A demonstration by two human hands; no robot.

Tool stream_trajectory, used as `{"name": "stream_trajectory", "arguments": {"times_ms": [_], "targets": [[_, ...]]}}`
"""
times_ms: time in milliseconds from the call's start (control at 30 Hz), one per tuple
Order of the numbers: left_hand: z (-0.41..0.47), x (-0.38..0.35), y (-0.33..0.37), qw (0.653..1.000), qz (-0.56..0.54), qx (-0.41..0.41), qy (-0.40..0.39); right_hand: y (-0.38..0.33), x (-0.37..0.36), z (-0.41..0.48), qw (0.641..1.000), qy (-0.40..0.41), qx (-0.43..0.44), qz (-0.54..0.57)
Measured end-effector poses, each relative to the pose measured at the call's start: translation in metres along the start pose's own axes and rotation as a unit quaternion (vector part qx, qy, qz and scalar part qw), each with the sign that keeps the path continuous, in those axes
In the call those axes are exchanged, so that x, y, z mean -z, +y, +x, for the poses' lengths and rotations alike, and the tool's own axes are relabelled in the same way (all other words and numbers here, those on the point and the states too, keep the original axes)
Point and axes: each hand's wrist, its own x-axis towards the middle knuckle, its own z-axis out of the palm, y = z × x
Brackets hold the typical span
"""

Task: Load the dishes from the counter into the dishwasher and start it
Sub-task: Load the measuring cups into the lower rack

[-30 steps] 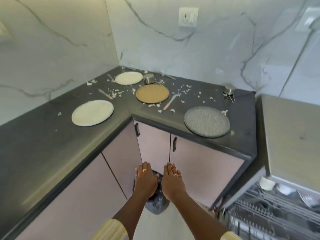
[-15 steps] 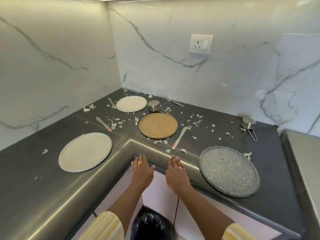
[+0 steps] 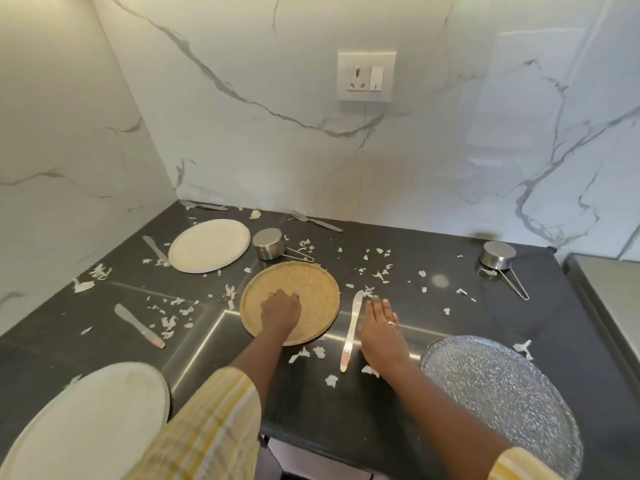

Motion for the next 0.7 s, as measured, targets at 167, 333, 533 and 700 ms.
{"name": "stream_trajectory", "arguments": {"times_ms": [167, 333, 533, 700], "targets": [[0.057, 0.012, 0.033, 0.996, 0.013, 0.076, -0.040, 0.048, 0.005, 0.050, 0.999, -0.024, -0.029, 0.029], [0.105, 0.024, 0.065, 0.979, 0.016, 0.201, -0.037, 0.085, 0.003, 0.095, 0.998, -0.012, -0.035, 0.055], [0.142, 0.018, 0.079, 0.961, -0.006, 0.275, 0.000, 0.098, -0.005, 0.123, 0.996, 0.004, 0.004, 0.083], [0.160, 0.011, 0.078, 0.949, 0.011, 0.316, 0.007, 0.092, -0.003, 0.136, 0.990, 0.017, 0.015, 0.138]]}}
